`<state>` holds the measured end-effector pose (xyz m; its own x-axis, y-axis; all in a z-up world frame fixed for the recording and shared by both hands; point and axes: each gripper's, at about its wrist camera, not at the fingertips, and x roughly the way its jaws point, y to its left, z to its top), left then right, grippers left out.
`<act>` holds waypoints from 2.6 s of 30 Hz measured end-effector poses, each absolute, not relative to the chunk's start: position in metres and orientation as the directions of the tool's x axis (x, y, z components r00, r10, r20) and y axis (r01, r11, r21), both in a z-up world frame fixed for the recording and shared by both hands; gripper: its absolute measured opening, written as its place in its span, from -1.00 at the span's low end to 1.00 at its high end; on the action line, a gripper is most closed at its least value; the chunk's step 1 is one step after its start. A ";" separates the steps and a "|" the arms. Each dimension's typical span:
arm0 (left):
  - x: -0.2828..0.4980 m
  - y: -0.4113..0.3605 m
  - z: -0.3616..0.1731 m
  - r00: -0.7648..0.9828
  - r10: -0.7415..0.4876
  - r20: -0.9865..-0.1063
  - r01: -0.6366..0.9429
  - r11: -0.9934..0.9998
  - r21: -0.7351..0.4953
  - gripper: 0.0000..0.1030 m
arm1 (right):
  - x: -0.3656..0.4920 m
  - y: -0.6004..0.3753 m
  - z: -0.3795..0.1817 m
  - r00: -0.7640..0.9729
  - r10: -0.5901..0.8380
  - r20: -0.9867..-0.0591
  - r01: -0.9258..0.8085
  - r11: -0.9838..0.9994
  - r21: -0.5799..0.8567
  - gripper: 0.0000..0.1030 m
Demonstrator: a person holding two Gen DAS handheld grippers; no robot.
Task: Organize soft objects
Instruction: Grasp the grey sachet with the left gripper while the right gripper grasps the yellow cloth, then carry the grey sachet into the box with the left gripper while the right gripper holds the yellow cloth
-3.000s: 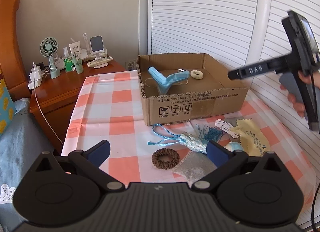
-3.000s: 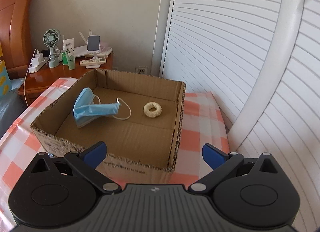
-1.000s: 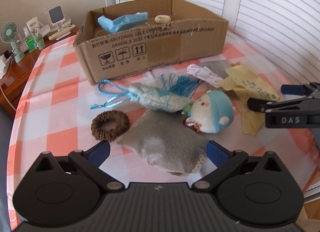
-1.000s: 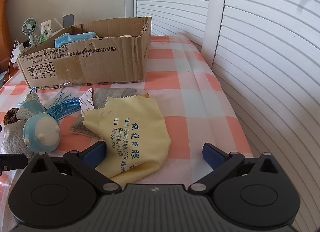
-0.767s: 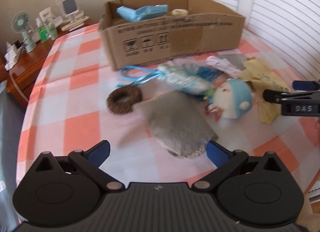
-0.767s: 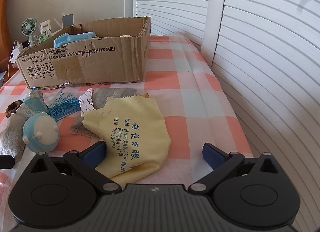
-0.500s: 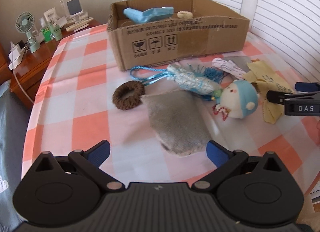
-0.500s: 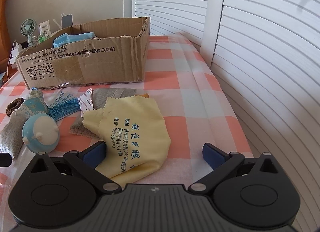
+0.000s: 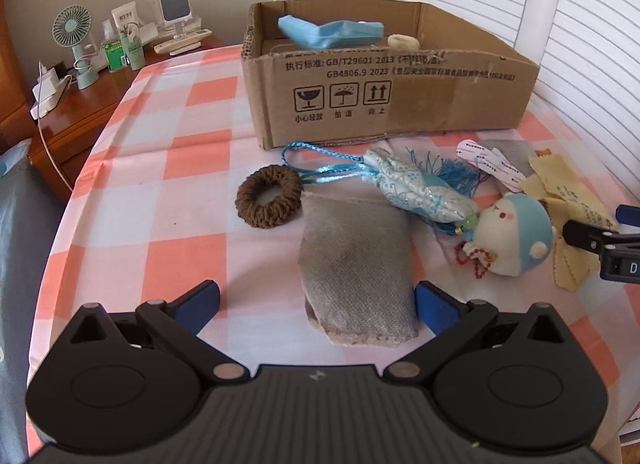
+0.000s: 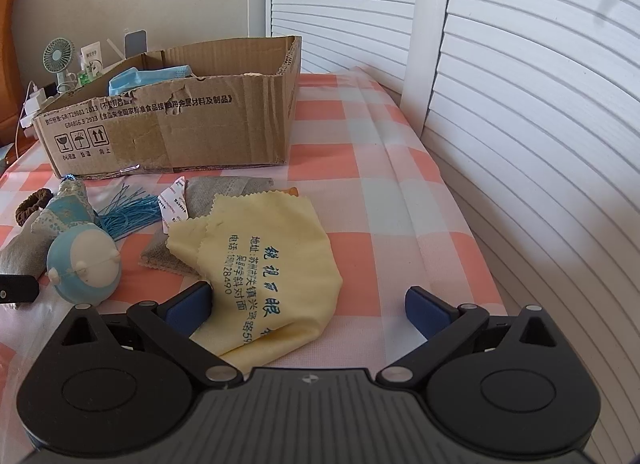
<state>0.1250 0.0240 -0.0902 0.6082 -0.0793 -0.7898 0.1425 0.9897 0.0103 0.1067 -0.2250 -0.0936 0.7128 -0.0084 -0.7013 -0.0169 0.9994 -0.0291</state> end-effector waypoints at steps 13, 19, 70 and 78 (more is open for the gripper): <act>0.125 0.007 -0.085 0.655 -0.127 -0.745 0.179 0.984 -0.011 0.21 | 0.109 -0.212 -0.093 0.696 0.064 -0.715 -0.147 0.988 -0.054 1.00; 0.124 0.007 -0.085 0.656 -0.132 -0.743 0.184 0.983 -0.012 0.22 | 0.122 -0.211 -0.093 0.688 0.129 -0.714 -0.232 0.972 -0.049 1.00; 0.092 0.032 -0.022 0.634 -0.260 -0.728 0.377 0.926 -0.002 -0.30 | 0.076 -0.210 -0.020 0.739 0.143 -0.659 -0.294 0.948 -0.124 -0.59; 0.110 0.024 0.004 0.646 -0.306 -0.699 0.427 0.904 -0.002 -0.30 | 0.086 -0.210 -0.004 0.760 0.152 -0.632 -0.300 0.944 -0.134 -0.59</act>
